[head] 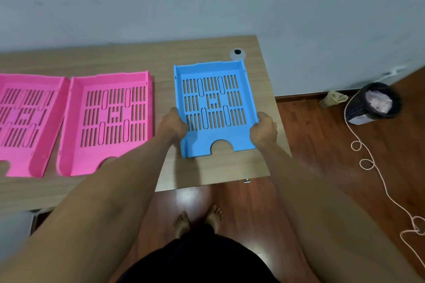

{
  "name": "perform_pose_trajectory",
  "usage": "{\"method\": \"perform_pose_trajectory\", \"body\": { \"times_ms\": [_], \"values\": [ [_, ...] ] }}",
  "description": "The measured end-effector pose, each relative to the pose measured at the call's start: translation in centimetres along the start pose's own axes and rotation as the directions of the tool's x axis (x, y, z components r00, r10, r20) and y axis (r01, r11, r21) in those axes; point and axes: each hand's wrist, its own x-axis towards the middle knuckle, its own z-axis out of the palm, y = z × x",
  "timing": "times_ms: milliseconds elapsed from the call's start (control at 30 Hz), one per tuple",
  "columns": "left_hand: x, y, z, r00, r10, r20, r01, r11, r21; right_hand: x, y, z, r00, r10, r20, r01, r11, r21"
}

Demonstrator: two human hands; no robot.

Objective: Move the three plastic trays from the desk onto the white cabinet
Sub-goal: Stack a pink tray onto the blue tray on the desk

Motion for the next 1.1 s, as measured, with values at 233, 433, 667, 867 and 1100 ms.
{"method": "perform_pose_trajectory", "body": {
  "times_ms": [233, 433, 667, 867, 1100],
  "values": [
    [-0.3, 0.0, 0.3, 1.000, -0.009, -0.004, 0.009, 1.000, 0.011, -0.2, -0.2, 0.1, 1.000, 0.013, 0.013, -0.013, 1.000, -0.020],
    [-0.4, 0.1, 0.0, 0.999, -0.034, 0.020, 0.034, 0.999, -0.025, -0.2, -0.5, 0.1, 0.999, 0.043, 0.031, -0.043, 0.999, -0.015],
    [-1.1, 0.5, -2.1, 0.996, 0.029, -0.087, -0.037, 0.995, -0.095, -0.8, -3.7, 0.1, 0.971, -0.221, -0.090, 0.197, 0.956, -0.219],
    [-1.9, -1.2, -7.5, 0.961, 0.099, -0.257, -0.120, 0.991, -0.066, -2.9, -10.5, 2.7, 0.937, -0.339, 0.083, 0.340, 0.940, -0.004],
    [-3.7, -8.1, -14.1, 0.948, 0.074, -0.310, -0.082, 0.996, -0.015, -8.2, -16.6, 9.4, 0.896, -0.370, 0.247, 0.355, 0.929, 0.102]
  ]
}}
